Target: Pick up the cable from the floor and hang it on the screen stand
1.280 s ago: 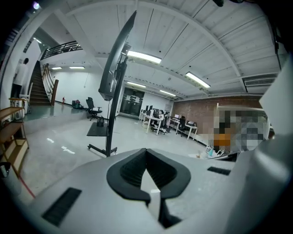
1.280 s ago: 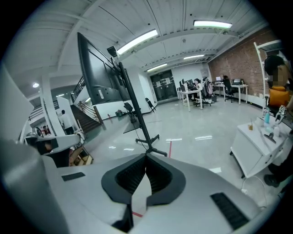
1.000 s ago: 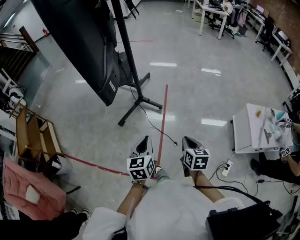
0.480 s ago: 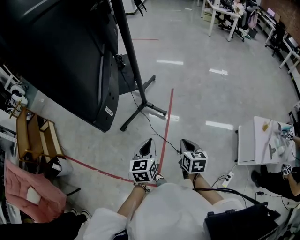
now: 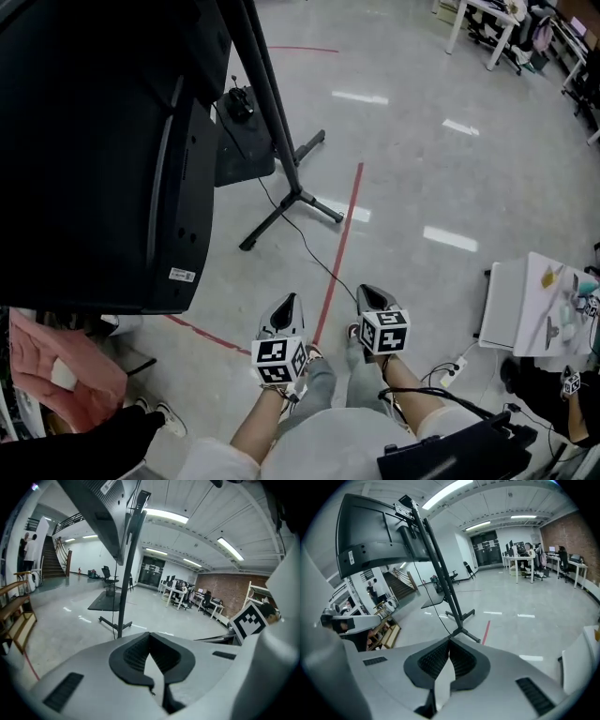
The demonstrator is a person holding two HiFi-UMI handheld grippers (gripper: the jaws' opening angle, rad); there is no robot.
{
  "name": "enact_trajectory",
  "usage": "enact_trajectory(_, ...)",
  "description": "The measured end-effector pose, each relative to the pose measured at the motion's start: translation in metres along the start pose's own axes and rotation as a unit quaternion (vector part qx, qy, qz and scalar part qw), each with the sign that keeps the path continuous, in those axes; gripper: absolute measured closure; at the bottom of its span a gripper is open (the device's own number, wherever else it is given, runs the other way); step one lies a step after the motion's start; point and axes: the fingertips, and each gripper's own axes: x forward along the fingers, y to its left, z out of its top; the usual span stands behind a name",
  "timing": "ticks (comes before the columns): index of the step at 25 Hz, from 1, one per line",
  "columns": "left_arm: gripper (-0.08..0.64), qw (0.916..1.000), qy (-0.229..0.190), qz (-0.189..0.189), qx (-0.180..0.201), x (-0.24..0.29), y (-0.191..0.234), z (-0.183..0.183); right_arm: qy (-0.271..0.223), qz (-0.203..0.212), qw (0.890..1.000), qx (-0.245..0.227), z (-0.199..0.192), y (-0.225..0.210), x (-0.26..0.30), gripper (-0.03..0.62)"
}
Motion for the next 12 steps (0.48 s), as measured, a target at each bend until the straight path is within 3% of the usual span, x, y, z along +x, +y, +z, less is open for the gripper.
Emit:
enact_trajectory(7,0.557,0.9989,0.01,0.046,-0.008,0.09,0.048,-0.078,0.04,0.057,0.997,-0.041,-0.06,-0.047,0.126,0.572)
enact_trajectory(12,0.557,0.998,0.002,0.06,-0.019,0.169,0.098,-0.183,0.058,0.1,0.991,-0.063,-0.153,-0.075,0.244,0.562)
